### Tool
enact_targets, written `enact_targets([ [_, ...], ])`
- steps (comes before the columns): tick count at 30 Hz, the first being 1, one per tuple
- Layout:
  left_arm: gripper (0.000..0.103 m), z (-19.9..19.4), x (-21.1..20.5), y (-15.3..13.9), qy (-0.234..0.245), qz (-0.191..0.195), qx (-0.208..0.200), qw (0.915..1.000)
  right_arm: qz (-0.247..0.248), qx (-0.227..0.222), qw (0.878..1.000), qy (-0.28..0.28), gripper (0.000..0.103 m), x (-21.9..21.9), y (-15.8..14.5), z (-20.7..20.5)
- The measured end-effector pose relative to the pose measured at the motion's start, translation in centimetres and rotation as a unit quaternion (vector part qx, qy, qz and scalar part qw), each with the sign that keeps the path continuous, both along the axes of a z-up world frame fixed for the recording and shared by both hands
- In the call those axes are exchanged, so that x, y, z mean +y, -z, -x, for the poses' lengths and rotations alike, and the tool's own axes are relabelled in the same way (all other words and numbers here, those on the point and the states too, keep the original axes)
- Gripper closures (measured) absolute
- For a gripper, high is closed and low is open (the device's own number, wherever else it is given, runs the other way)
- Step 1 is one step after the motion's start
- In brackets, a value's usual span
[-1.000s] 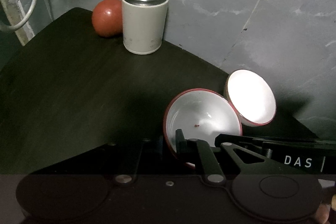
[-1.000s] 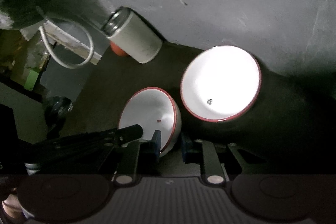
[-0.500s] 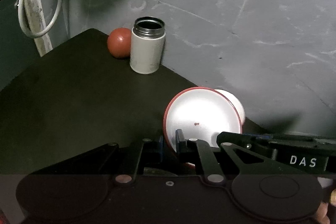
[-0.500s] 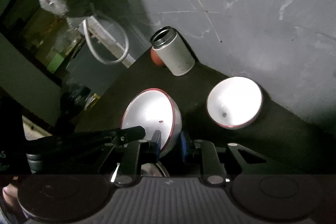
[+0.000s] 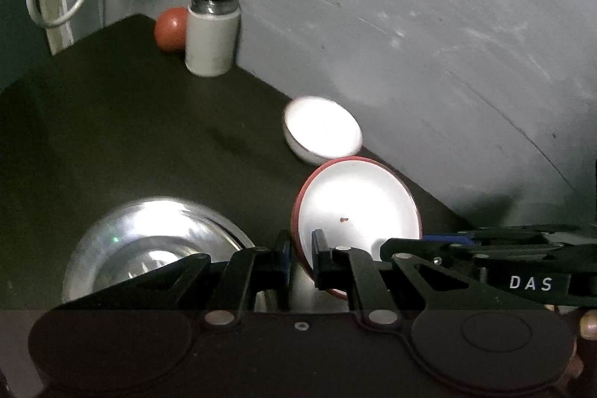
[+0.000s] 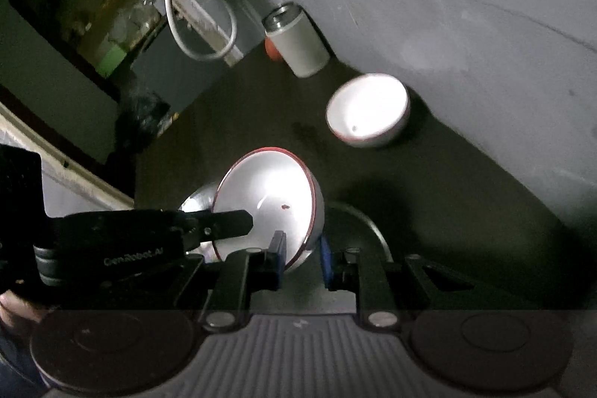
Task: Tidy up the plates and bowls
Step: 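Carry the white bowl with both tools and lower it into the steel bowl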
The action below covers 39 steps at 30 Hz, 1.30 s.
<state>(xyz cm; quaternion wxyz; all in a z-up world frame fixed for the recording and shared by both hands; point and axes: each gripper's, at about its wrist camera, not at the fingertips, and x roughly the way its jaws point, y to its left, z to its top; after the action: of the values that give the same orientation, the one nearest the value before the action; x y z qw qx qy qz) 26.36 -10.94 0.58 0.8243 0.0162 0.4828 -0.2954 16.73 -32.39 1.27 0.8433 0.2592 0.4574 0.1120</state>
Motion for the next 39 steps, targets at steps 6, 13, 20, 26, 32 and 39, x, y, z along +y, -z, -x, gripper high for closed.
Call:
enact_targets([
  [6,0.088,3.3,-0.9,0.8,-0.022,0.001,0.031,0.9993,-0.002,0.024,1.000,-0.009,0.081,-1.3,0.7,1.9],
  [13,0.087,4.8,-0.7,2.4,-0.052,0.007,0.076,0.9957,-0.002,0.032,0.999,-0.030,0.081,-1.5,0.9,1.7],
  [20,0.086,5.3,-0.5,2.4,-0.076,0.003,0.088,0.9932,0.004,0.036,0.998,-0.053,0.081,-1.4,0.9,0.7],
  [26,0.086,4.9,-0.8,2.5,-0.089,-0.001,0.099,0.9910,0.009,0.038,0.997,-0.068,0.081,-1.4,0.9,0.3],
  [32,0.085,4.6,-1.3,2.5,-0.097,-0.007,0.103,0.9900,0.015,0.042,0.996,-0.078,0.081,-1.4,1.0,-0.2],
  [39,0.085,4.5,-1.6,2.6,-0.100,-0.015,0.106,0.9893,0.017,0.045,0.995,-0.085,0.081,-1.5,1.2,-0.7],
])
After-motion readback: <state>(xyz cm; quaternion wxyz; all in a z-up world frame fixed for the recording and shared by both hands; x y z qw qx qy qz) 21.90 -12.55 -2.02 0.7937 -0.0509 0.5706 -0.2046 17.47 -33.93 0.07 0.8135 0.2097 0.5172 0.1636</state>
